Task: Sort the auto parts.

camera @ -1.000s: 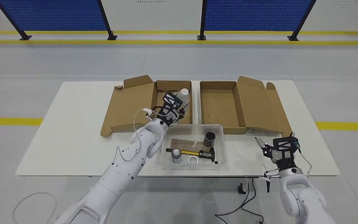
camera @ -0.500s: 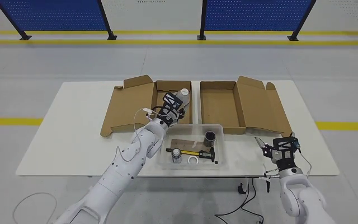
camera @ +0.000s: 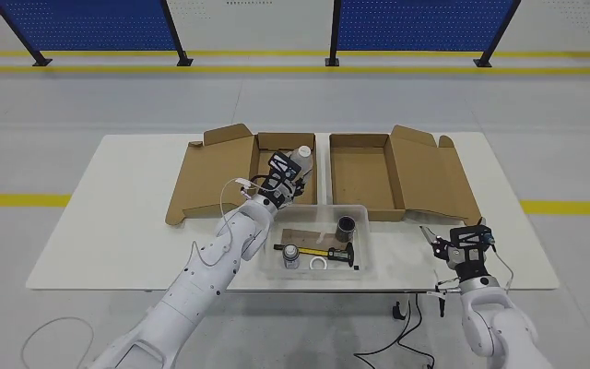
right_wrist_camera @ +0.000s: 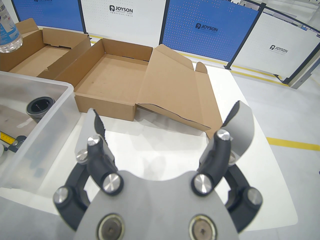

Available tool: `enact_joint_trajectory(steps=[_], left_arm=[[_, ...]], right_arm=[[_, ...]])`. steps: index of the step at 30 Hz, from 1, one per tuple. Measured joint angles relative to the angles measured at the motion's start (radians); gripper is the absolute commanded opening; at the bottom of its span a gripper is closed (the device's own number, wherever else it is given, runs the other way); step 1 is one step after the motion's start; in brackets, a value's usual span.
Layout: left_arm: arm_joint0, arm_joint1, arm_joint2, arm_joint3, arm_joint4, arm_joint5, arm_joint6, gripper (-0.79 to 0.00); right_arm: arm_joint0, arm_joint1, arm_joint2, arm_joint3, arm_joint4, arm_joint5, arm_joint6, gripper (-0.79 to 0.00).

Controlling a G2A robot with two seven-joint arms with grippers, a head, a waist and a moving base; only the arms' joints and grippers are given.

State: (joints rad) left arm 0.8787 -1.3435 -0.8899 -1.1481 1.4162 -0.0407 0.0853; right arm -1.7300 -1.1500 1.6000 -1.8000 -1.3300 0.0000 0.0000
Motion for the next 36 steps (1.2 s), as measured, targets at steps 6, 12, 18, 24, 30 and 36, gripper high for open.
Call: enact_joint_trajectory(steps=[6,12,18,24,30,36], left_arm=[[0.000,0.000,0.000,0.000,0.000,0.000,0.000,-0.785],[0.009,0.001,-0.012,-0.004,0.003,-0.008,0.000,-0.785],[-0.009,-0.009,-0.030,0.041,-0.024,0.011,-0.001,-0.785],[-0.085,-0.035,-0.021,0.171,-0.057,0.035,-0.011,-0.785],[-0.163,-0.068,0.004,0.321,-0.091,0.038,-0.003,-0.785],[-0.215,-0.105,0.032,0.458,-0.131,0.028,0.024,-0.785]], right_arm=[[0.000,0.000,0.000,0.000,0.000,0.000,0.000,0.000],[0.000,0.000,0.000,0.000,0.000,0.000,0.000,0.000],[0.000,0.000,0.000,0.000,0.000,0.000,0.000,0.000],[0.000,0.000,0.000,0.000,0.000,0.000,0.000,0.000],[0.000,0.000,0.000,0.000,0.000,0.000,0.000,0.000],[0.000,0.000,0.000,0.000,0.000,0.000,0.000,0.000]])
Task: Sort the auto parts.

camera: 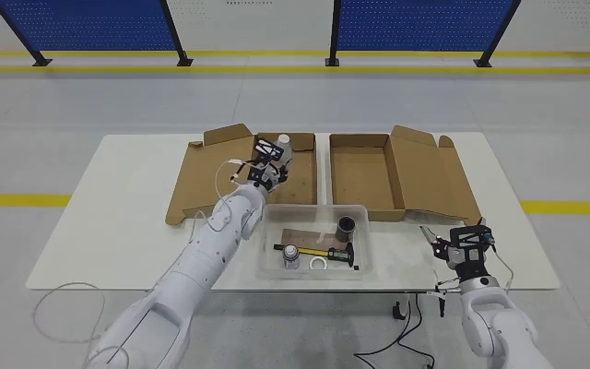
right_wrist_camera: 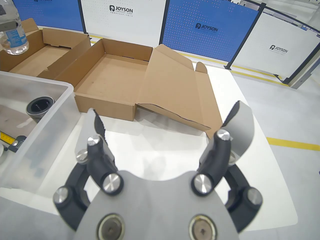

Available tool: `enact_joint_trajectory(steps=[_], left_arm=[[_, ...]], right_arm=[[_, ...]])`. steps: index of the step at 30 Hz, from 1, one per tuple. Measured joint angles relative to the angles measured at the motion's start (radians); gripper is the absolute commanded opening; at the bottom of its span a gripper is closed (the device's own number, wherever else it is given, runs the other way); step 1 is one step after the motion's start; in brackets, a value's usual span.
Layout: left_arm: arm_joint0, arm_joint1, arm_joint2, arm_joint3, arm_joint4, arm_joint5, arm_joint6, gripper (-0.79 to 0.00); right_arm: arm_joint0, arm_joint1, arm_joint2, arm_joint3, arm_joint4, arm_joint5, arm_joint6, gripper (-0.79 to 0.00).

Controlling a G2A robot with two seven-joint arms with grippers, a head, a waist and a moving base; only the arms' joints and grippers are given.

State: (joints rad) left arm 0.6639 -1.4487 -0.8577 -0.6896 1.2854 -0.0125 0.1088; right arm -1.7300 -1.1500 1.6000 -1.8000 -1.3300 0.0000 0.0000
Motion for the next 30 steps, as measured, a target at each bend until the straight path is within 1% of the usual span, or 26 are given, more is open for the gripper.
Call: enact_joint_trajectory(steps=[3,5,7,9,11,12,13,14,15,16,25,30], left_arm=[[-0.019,-0.019,0.017,0.060,-0.008,-0.003,0.011,-0.785],[-0.030,-0.031,0.028,0.097,-0.011,-0.004,0.018,-0.754],[-0.040,-0.043,0.037,0.130,-0.016,-0.003,0.025,-0.711],[-0.048,-0.053,0.043,0.155,-0.020,-0.004,0.031,-0.613],[-0.056,-0.063,0.050,0.183,-0.022,-0.006,0.037,-0.579],[-0.058,-0.067,0.052,0.193,-0.022,-0.006,0.039,-0.545],[-0.062,-0.072,0.055,0.207,-0.023,-0.007,0.043,-0.474],[-0.065,-0.076,0.056,0.216,-0.025,-0.007,0.046,-0.296],[-0.067,-0.079,0.057,0.226,-0.026,-0.007,0.048,-0.028],[-0.071,-0.083,0.057,0.238,-0.030,-0.007,0.050,0.000],[-0.091,-0.102,0.054,0.297,-0.036,-0.006,0.073,0.000],[-0.094,-0.105,0.050,0.302,-0.031,-0.004,0.088,0.000]], right_arm=[[0.000,0.000,0.000,0.000,0.000,0.000,0.000,0.000],[0.000,0.000,0.000,0.000,0.000,0.000,0.000,0.000],[0.000,0.000,0.000,0.000,0.000,0.000,0.000,0.000],[0.000,0.000,0.000,0.000,0.000,0.000,0.000,0.000],[0.000,0.000,0.000,0.000,0.000,0.000,0.000,0.000],[0.000,0.000,0.000,0.000,0.000,0.000,0.000,0.000],[0.000,0.000,0.000,0.000,0.000,0.000,0.000,0.000],[0.000,0.000,0.000,0.000,0.000,0.000,0.000,0.000],[0.000,0.000,0.000,0.000,0.000,0.000,0.000,0.000],[0.000,0.000,0.000,0.000,0.000,0.000,0.000,0.000],[0.000,0.000,0.000,0.000,0.000,0.000,0.000,0.000],[0.000,0.000,0.000,0.000,0.000,0.000,0.000,0.000]])
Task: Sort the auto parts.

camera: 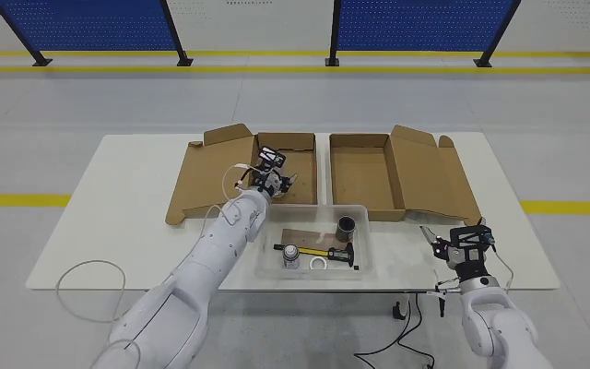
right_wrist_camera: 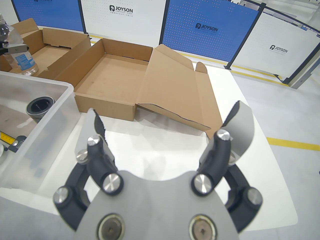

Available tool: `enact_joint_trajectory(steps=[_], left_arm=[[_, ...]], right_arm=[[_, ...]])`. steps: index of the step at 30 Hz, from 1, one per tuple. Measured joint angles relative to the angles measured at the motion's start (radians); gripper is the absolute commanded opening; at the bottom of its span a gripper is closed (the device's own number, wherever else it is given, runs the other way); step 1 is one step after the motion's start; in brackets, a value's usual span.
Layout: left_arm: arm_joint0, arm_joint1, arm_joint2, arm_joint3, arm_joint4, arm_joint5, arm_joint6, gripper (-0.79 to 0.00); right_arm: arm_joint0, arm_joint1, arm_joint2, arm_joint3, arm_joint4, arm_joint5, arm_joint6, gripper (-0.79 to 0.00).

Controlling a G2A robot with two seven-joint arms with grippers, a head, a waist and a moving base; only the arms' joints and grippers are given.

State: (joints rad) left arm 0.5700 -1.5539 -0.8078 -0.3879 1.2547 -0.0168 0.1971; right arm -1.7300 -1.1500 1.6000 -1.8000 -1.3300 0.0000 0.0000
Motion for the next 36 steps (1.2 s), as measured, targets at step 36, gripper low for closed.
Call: enact_joint_trajectory(steps=[36], left_arm=[[0.464,0.170,-0.310,-1.064,0.153,-0.006,-0.481,0.000]], right_arm=[[0.000,0.000,0.000,0.000,0.000,0.000,0.000,0.000]])
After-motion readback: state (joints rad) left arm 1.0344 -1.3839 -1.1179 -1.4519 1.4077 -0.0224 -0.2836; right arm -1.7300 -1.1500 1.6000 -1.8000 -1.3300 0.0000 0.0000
